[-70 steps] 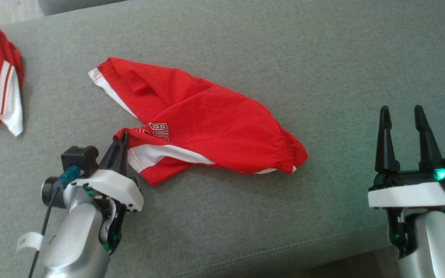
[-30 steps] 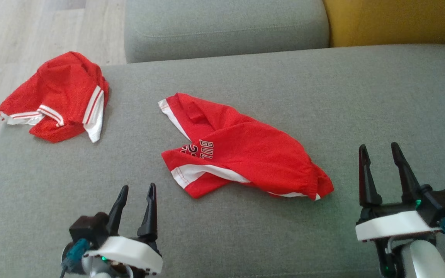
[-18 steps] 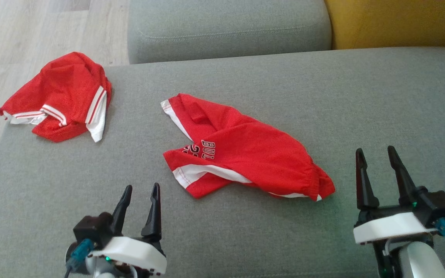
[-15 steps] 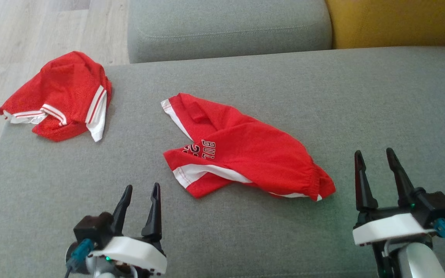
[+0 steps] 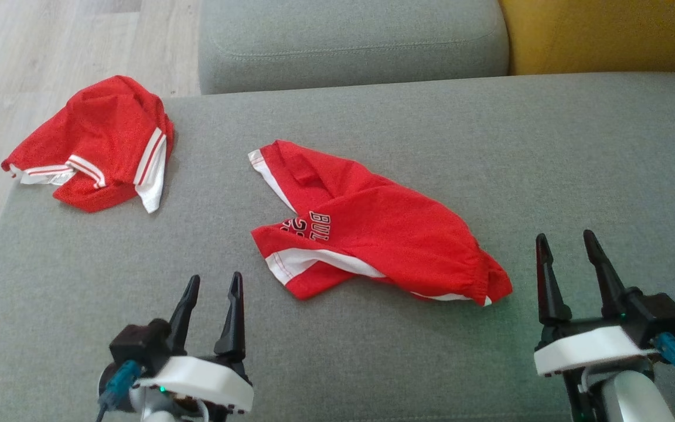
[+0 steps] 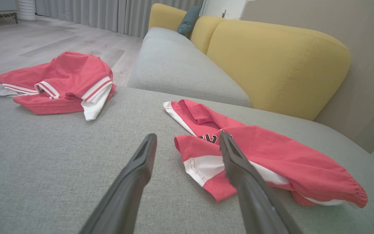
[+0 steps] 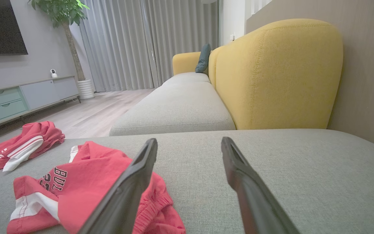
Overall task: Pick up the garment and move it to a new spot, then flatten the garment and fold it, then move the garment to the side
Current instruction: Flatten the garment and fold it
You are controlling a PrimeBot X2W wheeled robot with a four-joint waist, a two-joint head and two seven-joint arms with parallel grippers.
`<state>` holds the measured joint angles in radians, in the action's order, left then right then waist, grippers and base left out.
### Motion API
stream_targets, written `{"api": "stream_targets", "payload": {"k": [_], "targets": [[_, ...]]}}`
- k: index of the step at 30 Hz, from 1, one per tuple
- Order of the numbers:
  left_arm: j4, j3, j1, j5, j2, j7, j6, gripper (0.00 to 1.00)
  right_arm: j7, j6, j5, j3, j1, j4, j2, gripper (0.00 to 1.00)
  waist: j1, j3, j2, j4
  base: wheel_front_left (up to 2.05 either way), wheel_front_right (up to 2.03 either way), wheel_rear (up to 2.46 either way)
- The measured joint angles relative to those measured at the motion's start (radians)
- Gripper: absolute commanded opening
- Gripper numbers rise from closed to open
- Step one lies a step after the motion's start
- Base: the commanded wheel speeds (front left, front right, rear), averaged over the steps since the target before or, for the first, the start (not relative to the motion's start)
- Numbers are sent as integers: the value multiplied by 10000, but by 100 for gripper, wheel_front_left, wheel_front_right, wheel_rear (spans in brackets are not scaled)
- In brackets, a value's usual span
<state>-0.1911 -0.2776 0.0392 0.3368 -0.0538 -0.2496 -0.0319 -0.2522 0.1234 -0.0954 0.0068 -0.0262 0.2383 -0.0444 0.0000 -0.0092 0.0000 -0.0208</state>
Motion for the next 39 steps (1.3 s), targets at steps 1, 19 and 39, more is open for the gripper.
{"api": "stream_targets", "payload": {"k": [1, 19, 39], "targets": [[35, 6, 0, -8, 0, 0, -33, 100, 0, 0, -2, 0, 0, 12, 0, 100, 0, 2, 0, 1, 0, 0, 0], [316, 69, 13, -188, 0, 0, -127, 100, 0, 0, 1296, 320, 700, 838, 0, 100, 0, 153, 0, 24, 0, 0, 0], [274, -44, 3, -188, 0, 0, -128, 100, 2, 0, 2468, 874, -164, 2663, 0, 64, 0, 607, 0, 506, 0, 0, 0]]}}
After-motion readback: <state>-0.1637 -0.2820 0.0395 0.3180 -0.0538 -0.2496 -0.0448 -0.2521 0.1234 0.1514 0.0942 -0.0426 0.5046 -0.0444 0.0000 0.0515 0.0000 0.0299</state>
